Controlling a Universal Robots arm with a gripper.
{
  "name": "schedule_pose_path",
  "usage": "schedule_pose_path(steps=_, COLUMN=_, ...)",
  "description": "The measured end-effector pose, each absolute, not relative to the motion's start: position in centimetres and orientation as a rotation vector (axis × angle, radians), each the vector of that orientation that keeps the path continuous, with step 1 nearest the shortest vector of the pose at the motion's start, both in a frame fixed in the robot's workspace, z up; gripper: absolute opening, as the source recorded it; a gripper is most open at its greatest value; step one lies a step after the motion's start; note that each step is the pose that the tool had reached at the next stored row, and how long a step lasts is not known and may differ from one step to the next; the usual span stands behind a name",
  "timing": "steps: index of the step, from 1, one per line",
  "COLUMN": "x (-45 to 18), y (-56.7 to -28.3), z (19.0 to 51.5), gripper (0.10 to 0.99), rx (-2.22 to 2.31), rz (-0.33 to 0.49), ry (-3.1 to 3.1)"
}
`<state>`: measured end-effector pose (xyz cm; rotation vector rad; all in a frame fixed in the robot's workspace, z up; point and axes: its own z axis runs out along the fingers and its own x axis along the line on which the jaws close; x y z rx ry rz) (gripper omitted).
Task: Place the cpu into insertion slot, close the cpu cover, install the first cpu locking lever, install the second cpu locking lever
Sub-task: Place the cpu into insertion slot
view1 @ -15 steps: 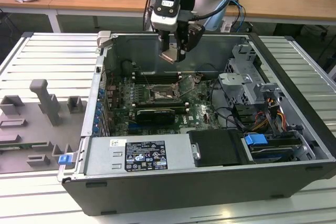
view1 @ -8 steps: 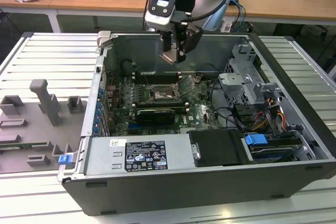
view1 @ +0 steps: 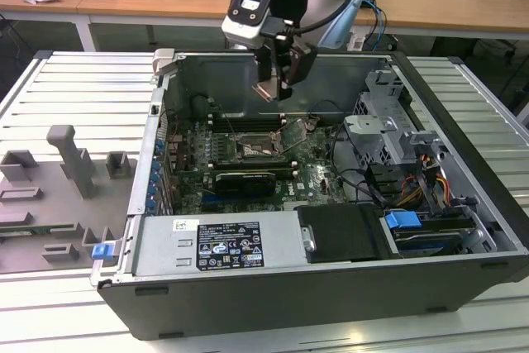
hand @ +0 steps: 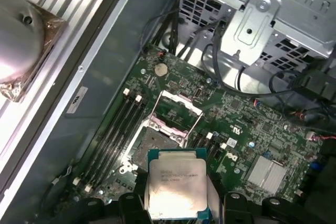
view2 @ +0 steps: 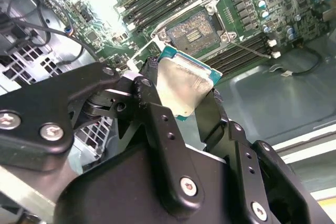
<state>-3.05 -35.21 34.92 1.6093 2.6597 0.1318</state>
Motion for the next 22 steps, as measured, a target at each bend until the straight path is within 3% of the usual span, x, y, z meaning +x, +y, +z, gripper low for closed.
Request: schedule_pose_path(steps=22, x=-3.05, y=-35.21, z=34.57, gripper=0.529, rx=1.983, rz=0.123, ry=2.379)
